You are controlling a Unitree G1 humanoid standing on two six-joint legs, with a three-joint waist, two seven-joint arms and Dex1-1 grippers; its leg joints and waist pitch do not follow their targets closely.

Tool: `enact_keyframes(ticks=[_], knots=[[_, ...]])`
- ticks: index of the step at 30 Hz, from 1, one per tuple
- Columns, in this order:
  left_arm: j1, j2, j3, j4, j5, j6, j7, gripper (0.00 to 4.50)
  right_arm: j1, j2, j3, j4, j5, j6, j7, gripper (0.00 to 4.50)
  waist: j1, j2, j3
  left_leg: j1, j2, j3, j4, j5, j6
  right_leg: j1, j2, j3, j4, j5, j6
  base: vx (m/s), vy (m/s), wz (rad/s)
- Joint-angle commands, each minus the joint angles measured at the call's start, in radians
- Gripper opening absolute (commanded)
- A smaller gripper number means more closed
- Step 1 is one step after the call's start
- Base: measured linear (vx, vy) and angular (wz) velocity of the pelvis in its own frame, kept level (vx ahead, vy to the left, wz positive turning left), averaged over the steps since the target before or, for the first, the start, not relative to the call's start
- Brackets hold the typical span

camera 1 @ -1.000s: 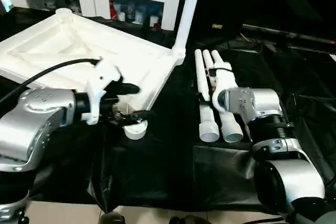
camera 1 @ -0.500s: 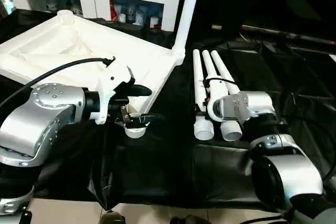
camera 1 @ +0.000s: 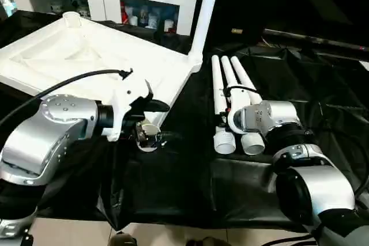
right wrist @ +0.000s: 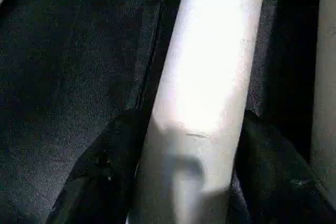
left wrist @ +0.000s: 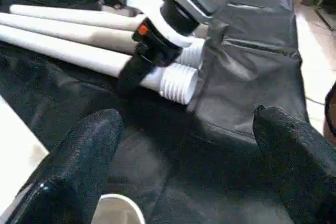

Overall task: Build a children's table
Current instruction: Pick table leg

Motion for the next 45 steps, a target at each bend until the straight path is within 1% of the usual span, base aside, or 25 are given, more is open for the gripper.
enact_keyframes(ticks=[1, 10, 11, 12, 13, 14, 15, 16, 18, 19, 20, 21, 22, 23, 24, 25, 26, 30, 31, 35, 38, 41, 42, 43, 45], knots=[[-0.010, 0.000, -0.023, -0.015, -0.005, -0.010, -0.002, 4.50, 0.012, 0.005, -0.017, 0.024, 0.010, 0.004, -0.021, 2.36, -0.001, 0.042, -0.069, 0.019, 0.019, -0.008, -0.070, -0.357, -0.123, 0.034, -0.060, 0.053, -0.081, -0.372, -0.099, 0.000, 0.000, 0.00], [-0.029, -0.089, 0.032, 0.043, 0.015, -0.037, 0.131, 4.50, 0.042, 0.022, -0.068, -0.020, 0.045, -0.062, -0.059, 1.92, 0.004, 0.053, -0.070, 0.022, 0.018, -0.012, -0.071, -0.392, -0.123, 0.034, -0.060, 0.050, -0.085, -0.373, -0.099, 0.000, 0.000, 0.00], [-0.040, -0.104, 0.036, 0.057, 0.011, -0.034, 0.145, 4.50, 0.048, 0.023, -0.078, -0.031, 0.049, -0.074, -0.069, 1.90, 0.008, 0.069, -0.071, 0.024, 0.017, -0.015, -0.071, -0.398, -0.126, 0.034, -0.061, 0.050, -0.082, -0.369, -0.103, 0.000, 0.000, 0.00], [-0.046, -0.111, 0.036, 0.063, 0.012, -0.035, 0.151, 4.50, 0.051, 0.023, -0.081, -0.037, 0.051, -0.076, -0.072, 1.90, 0.007, 0.062, -0.070, 0.022, 0.016, -0.013, -0.071, -0.394, -0.119, 0.035, -0.060, 0.049, -0.085, -0.369, -0.103, 0.000, 0.000, 0.00], [-0.072, -0.151, 0.044, 0.097, 0.011, -0.034, 0.187, 4.50, 0.063, 0.024, -0.103, -0.071, 0.062, -0.095, -0.091, 1.89, 0.011, 0.082, -0.069, 0.026, 0.015, -0.015, -0.071, -0.407, -0.122, 0.033, -0.059, 0.049, -0.085, -0.372, -0.104, 0.000, 0.000, 0.00], [-0.089, -0.172, 0.048, 0.117, 0.012, -0.032, 0.209, 4.50, 0.069, 0.024, -0.114, -0.092, 0.069, -0.103, -0.096, 1.89, 0.011, 0.068, -0.068, 0.028, 0.014, -0.012, -0.068, -0.409, -0.114, 0.031, -0.058, 0.049, -0.089, -0.386, -0.101, 0.000, 0.000, 0.00], [-0.144, -0.229, 0.050, 0.179, 0.045, -0.022, 0.297, 4.50, 0.092, 0.019, -0.129, -0.174, 0.084, -0.158, -0.080, 1.89, 0.017, 0.114, -0.068, 0.030, 0.009, -0.014, -0.067, -0.431, -0.117, 0.034, -0.059, 0.048, -0.095, -0.386, -0.100, 0.000, 0.000, 0.00], [-0.144, -0.229, 0.050, 0.179, 0.045, -0.022, 0.297, 4.50, 0.092, 0.019, -0.129, -0.174, 0.084, -0.158, -0.080, 1.89, 0.019, 0.120, -0.070, 0.031, 0.009, -0.014, -0.066, -0.430, -0.112, 0.036, -0.058, 0.047, -0.097, -0.367, -0.099, 0.000, 0.000, 0.00], [-0.173, -0.242, 0.042, 0.205, 0.073, -0.008, 0.335, 4.50, 0.107, 0.014, -0.123, -0.220, 0.084, -0.195, -0.062, 1.88, 0.027, 0.107, -0.069, 0.026, 0.006, -0.015, -0.069, -0.427, -0.091, 0.044, -0.054, 0.041, -0.098, -0.402, -0.094, 0.000, 0.000, 0.00], [-0.259, -0.292, 0.048, 0.285, 0.073, 0.046, 0.376, 4.50, 0.150, -0.005, -0.103, -0.330, 0.086, -0.299, 0.017, 1.88, 0.037, 0.124, -0.076, 0.021, 0.003, -0.014, -0.065, -0.374, -0.080, 0.051, -0.061, 0.044, -0.091, -0.380, -0.095, 0.000, 0.000, 0.00], [-0.292, -0.320, 0.059, 0.320, 0.057, 0.043, 0.381, 4.50, 0.186, -0.016, -0.087, -0.400, 0.081, -0.371, 0.058, 1.88, 0.046, 0.101, -0.073, 0.024, 0.001, 0.000, -0.057, -0.324, -0.046, 0.041, -0.060, 0.049, -0.106, -0.399, -0.083, 0.000, 0.000, 0.00], [-0.292, -0.320, 0.059, 0.320, 0.057, 0.043, 0.381, 4.50, 0.186, -0.016, -0.087, -0.400, 0.081, -0.371, 0.058, 1.88, 0.046, 0.101, -0.073, 0.024, 0.001, 0.000, -0.057, -0.324, -0.046, 0.041, -0.060, 0.049, -0.106, -0.399, -0.083, 0.000, 0.000, 0.00], [-0.312, -0.339, 0.070, 0.345, 0.041, 0.040, 0.382, 4.50, 0.214, -0.022, -0.076, -0.455, 0.076, -0.418, 0.081, 1.88, 0.059, 0.113, -0.076, 0.005, 0.003, 0.000, -0.059, -0.231, -0.027, 0.057, -0.065, 0.049, -0.101, -0.369, -0.086, 0.000, 0.000, 0.00], [-0.312, -0.339, 0.070, 0.345, 0.041, 0.040, 0.382, 4.50, 0.214, -0.022, -0.076, -0.455, 0.076, -0.418, 0.081, 1.88, 0.061, 0.115, -0.078, 0.006, 0.005, -0.001, -0.059, -0.217, -0.028, 0.056, -0.065, 0.049, -0.095, -0.348, -0.091, 0.000, 0.000, 0.00], [-0.322, -0.367, 0.087, 0.379, 0.020, 0.037, 0.388, 4.50, 0.246, -0.011, -0.098, -0.525, 0.103, -0.421, 0.085, 1.88, 0.049, 0.095, -0.079, -0.008, 0.005, 0.000, -0.061, -0.182, -0.023, 0.065, -0.060, 0.047, -0.088, -0.303, -0.099, 0.000, 0.000, 0.00], [-0.313, -0.398, 0.099, 0.402, -0.008, 0.030, 0.383, 4.50, 0.290, 0.011, -0.122, -0.623, 0.144, -0.404, 0.093, 1.88, 0.052, 0.103, -0.078, -0.008, 0.001, 0.001, -0.060, -0.169, -0.019, 0.066, -0.057, 0.046, -0.087, -0.299, -0.098, 0.000, 0.000, 0.00], [-0.301, -0.433, 0.115, 0.424, -0.028, 0.029, 0.397, 4.50, 0.337, 0.034, -0.129, -0.725, 0.173, -0.403, 0.095, 1.88, 0.053, 0.099, -0.085, -0.002, 0.005, 0.003, -0.057, -0.135, 0.003, 0.064, -0.060, 0.051, -0.080, -0.238, -0.108, 0.000, 0.000, 0.00], [-0.274, -0.491, 0.156, 0.445, -0.090, 0.026, 0.395, 4.50, 0.407, 0.076, -0.129, -0.873, 0.226, -0.408, 0.115, 1.88, 0.047, 0.107, -0.091, -0.001, 0.011, 0.001, -0.055, -0.108, 0.032, 0.064, -0.059, 0.049, -0.073, -0.127, -0.156, 0.014, 0.001, 0.00], [-0.277, -0.525, 0.183, 0.457, -0.121, 0.026, 0.402, 4.50, 0.437, 0.086, -0.110, -0.935, 0.250, -0.408, 0.137, 1.88, 0.044, 0.093, -0.090, -0.003, 0.010, 0.003, -0.056, -0.103, 0.038, 0.066, -0.056, 0.049, -0.073, -0.113, -0.165, 0.000, 0.000, 0.00], [-0.337, -0.613, 0.273, 0.523, -0.213, 0.051, 0.408, 4.50, 0.517, 0.065, 0.008, -1.033, 0.262, -0.457, 0.258, 1.87, 0.046, 0.105, -0.085, 0.001, 0.012, 0.005, -0.055, -0.133, 0.048, 0.062, -0.061, 0.048, -0.082, -0.152, -0.170, 0.000, 0.000, 0.00], [-0.367, -0.632, 0.305, 0.561, -0.238, 0.066, 0.414, 4.50, 0.534, 0.056, 0.049, -1.043, 0.257, -0.478, 0.294, 1.87, 0.046, 0.102, -0.080, 0.000, 0.011, 0.002, -0.059, -0.167, 0.043, 0.064, -0.065, 0.046, -0.094, -0.243, -0.141, 0.000, 0.000, 0.00], [-0.403, -0.651, 0.324, 0.625, -0.246, 0.065, 0.423, 4.50, 0.547, 0.041, 0.111, -1.038, 0.228, -0.519, 0.339, 1.87, 0.046, 0.108, -0.078, 0.001, 0.011, 0.001, -0.060, -0.184, 0.034, 0.062, -0.062, 0.045, -0.103, -0.277, -0.122, 0.000, 0.000, 0.00], [-0.417, -0.662, 0.327, 0.655, -0.246, 0.047, 0.430, 4.50, 0.548, 0.030, 0.146, -1.027, 0.193, -0.534, 0.357, 1.87, 0.049, 0.120, -0.079, -0.001, 0.010, -0.003, -0.062, -0.187, 0.029, 0.065, -0.064, 0.045, -0.099, -0.270, -0.124, 0.000, 0.000, 0.00], [-0.426, -0.671, 0.329, 0.674, -0.250, 0.035, 0.439, 4.50, 0.555, 0.024, 0.168, -1.033, 0.171, -0.535, 0.366, 1.87, 0.047, 0.111, -0.079, -0.001, 0.009, -0.001, -0.060, -0.191, 0.025, 0.063, -0.060, 0.045, -0.104, -0.265, -0.119, 0.000, 0.000, 0.00], [-0.446, -0.689, 0.345, 0.684, -0.268, 0.022, 0.464, 4.50, 0.545, 0.001, 0.230, -1.004, 0.083, -0.545, 0.341, 1.87, 0.047, 0.114, -0.080, -0.002, 0.012, -0.003, -0.060, -0.187, 0.017, 0.063, -0.063, 0.047, -0.101, -0.243, -0.126, 0.000, 0.000, 0.00]])
